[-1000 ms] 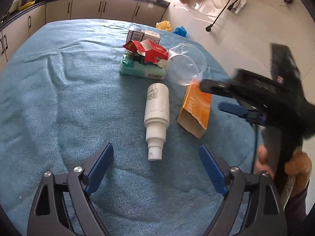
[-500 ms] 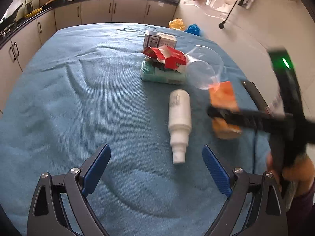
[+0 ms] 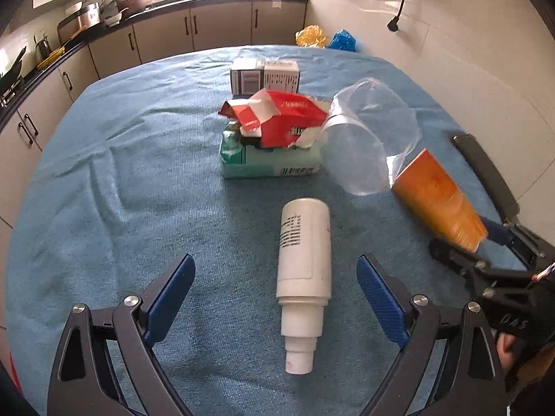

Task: Collect trash
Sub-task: 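Grasp the white spray bottle with the left gripper while the right grasps the orange box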

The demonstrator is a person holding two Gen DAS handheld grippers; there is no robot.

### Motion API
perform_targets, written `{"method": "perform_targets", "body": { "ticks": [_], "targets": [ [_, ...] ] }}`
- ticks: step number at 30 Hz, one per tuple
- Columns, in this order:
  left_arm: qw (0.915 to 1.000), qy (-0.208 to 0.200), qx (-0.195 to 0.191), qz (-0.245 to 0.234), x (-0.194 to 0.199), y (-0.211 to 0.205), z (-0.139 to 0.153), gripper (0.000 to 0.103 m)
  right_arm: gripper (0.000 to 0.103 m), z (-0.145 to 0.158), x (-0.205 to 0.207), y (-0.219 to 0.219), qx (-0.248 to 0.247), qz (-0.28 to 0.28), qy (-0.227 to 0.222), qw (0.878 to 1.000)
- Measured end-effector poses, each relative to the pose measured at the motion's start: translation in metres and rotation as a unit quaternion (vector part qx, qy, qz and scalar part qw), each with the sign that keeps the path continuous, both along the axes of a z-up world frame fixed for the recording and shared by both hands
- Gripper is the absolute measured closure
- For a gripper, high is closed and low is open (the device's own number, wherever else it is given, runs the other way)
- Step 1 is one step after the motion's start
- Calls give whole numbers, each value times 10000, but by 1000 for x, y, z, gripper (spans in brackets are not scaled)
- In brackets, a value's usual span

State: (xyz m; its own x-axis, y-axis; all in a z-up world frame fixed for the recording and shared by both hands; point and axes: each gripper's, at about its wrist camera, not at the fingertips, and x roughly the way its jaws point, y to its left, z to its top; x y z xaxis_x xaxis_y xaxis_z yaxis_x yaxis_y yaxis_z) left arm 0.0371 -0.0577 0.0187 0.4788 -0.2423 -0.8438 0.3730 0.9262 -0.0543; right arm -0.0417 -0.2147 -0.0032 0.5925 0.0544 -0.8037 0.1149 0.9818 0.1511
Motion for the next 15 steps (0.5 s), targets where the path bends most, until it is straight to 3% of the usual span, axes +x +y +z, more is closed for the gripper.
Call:
{"method": "perform_targets", "body": {
  "ticks": [6, 9, 11, 13, 15],
  "targets": [
    [9999, 54, 85, 137, 7, -4, -7, 10, 17, 3, 19, -8, 282, 24, -65, 9996],
    [9998, 10, 94, 151, 6, -7, -9, 10, 17, 1, 27, -3, 94, 73, -71, 9999],
    [9997, -73, 162, 182, 3, -7, -9, 16, 17, 0, 30, 2, -77, 119, -52, 9999],
    [9990, -204, 327, 218, -3, -5, -6, 47, 25, 0, 30, 5, -179, 156, -42, 9997],
    [9996, -96, 186, 180, -7, -1, -2, 75, 39, 1, 30, 7, -283, 183, -29, 9994]
  ]
}}
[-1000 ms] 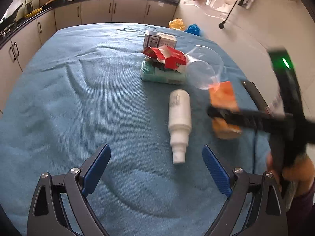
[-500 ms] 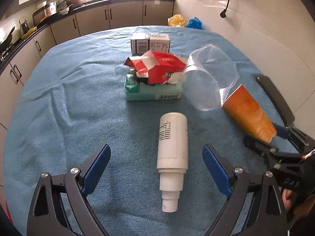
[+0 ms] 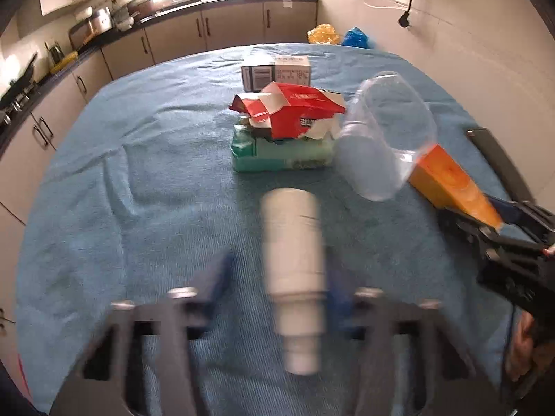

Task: Collect trash
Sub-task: 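Grasp the white spray bottle with the left gripper while the right grasps the orange box, then carry the spray bottle and orange box over the red basket with both grippers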

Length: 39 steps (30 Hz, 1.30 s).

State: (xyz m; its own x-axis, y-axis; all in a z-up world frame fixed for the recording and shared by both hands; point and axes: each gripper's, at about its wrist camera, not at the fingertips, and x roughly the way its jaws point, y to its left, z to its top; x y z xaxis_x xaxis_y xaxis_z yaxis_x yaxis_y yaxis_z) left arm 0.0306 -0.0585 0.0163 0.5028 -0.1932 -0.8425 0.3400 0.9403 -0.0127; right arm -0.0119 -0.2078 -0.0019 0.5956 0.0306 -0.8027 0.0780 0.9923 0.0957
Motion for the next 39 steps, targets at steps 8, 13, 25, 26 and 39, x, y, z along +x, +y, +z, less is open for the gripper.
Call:
{"method": "perform_targets", "body": {
  "ticks": [8, 13, 25, 26, 39],
  "targets": [
    [9987, 225, -417, 192, -27, 37, 10, 74, 50, 7, -26, -10, 681, -45, 21, 9977],
    [9968, 145, -684, 390, -59, 69, 25, 74, 51, 12, -53, -2, 828, 26, -11, 9966],
    [9854, -348, -1189, 1166, -133, 157, 53, 74, 51, 25, -91, 56, 1116, 567, -120, 9921],
    [9843, -373, -1205, 1233, -137, 163, 54, 74, 51, 26, -92, 64, 1105, 634, -139, 9918],
    [9651, -694, -1132, 2255, -189, 258, 50, 74, 51, 35, -104, 152, 1015, 1418, -173, 9845]
  ]
}}
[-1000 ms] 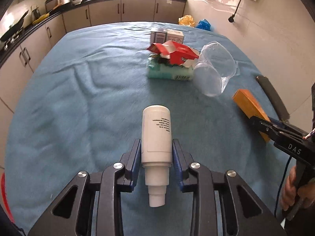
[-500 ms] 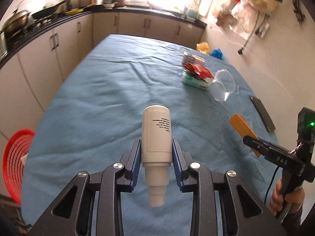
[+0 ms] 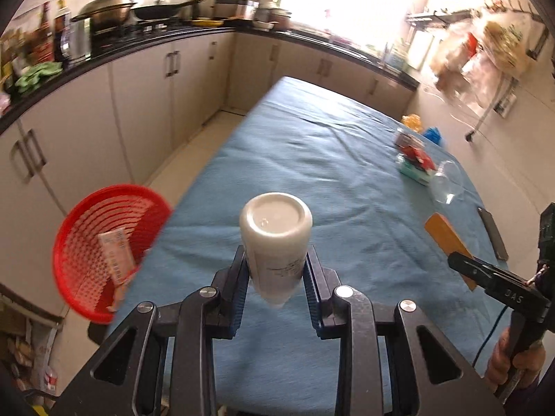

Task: Collect trash
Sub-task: 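Carry the spray bottle and orange box over the red basket with both grippers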

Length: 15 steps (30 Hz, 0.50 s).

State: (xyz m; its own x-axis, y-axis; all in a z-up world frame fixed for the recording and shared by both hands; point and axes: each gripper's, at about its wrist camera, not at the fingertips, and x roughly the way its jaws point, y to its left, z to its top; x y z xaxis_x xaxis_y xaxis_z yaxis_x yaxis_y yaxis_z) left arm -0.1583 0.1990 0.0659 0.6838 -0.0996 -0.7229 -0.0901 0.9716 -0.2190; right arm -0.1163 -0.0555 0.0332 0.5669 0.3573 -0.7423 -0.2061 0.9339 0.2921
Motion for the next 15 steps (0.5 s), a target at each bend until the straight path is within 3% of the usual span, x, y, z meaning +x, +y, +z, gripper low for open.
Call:
{"method": "perform_targets", "body": {
  "ticks": [10, 15],
  "targets": [
    [9954, -22, -500, 811, -24, 90, -14, 73, 51, 2, 2, 75, -42, 661, -14, 9978],
    [9931, -48, -406, 1096, -27, 118, -20, 74, 51, -1, 5, 123, -120, 1083, 0, 9940]
  ]
}}
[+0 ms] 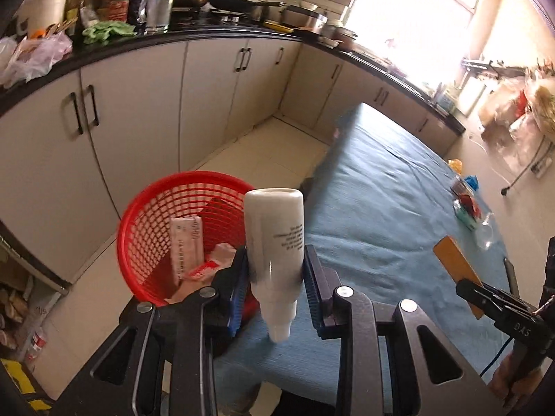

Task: Collect trash
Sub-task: 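Carry the spray bottle and orange box over the red basket with both grippers, then open both grippers to drop the spray bottle and orange box into the basket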

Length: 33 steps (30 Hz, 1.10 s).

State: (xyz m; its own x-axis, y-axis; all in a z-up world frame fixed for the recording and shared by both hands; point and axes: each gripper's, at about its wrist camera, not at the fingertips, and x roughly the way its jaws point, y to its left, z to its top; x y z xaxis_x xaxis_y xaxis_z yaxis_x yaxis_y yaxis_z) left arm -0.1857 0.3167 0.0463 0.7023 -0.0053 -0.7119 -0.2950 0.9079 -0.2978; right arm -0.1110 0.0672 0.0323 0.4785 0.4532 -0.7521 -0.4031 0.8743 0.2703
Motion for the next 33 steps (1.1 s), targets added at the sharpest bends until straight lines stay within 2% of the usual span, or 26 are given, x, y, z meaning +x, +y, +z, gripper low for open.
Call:
{"method": "perform_targets", "body": {
  "ticks": [12, 16, 21, 23, 25, 28, 33],
  "targets": [
    [9982, 194, -275, 500, 13, 70, -36, 74, 51, -8, 25, 132, -87, 997, 74, 9949],
    [9975, 275, -360, 539, 17, 83, -45, 74, 51, -18, 37, 175, -106, 1261, 236, 9917],
    [9972, 226, -369, 603, 15, 92, -47, 73, 50, -27, 48, 207, -117, 1455, 322, 9888],
    [9972, 202, -396, 603, 14, 94, -45, 64, 49, -27, 50, 213, -77, 1484, 305, 9884],
    [9972, 155, -377, 631, 12, 94, -43, 50, 45, -27, 52, 216, -2, 1485, 348, 9883],
    [9973, 106, -293, 671, 8, 92, -37, 38, 40, -26, 54, 216, 105, 1419, 367, 9891],
    [9973, 82, -68, 725, 3, 84, -27, 31, 31, -20, 51, 195, 252, 1209, 326, 9918]
  ]
}}
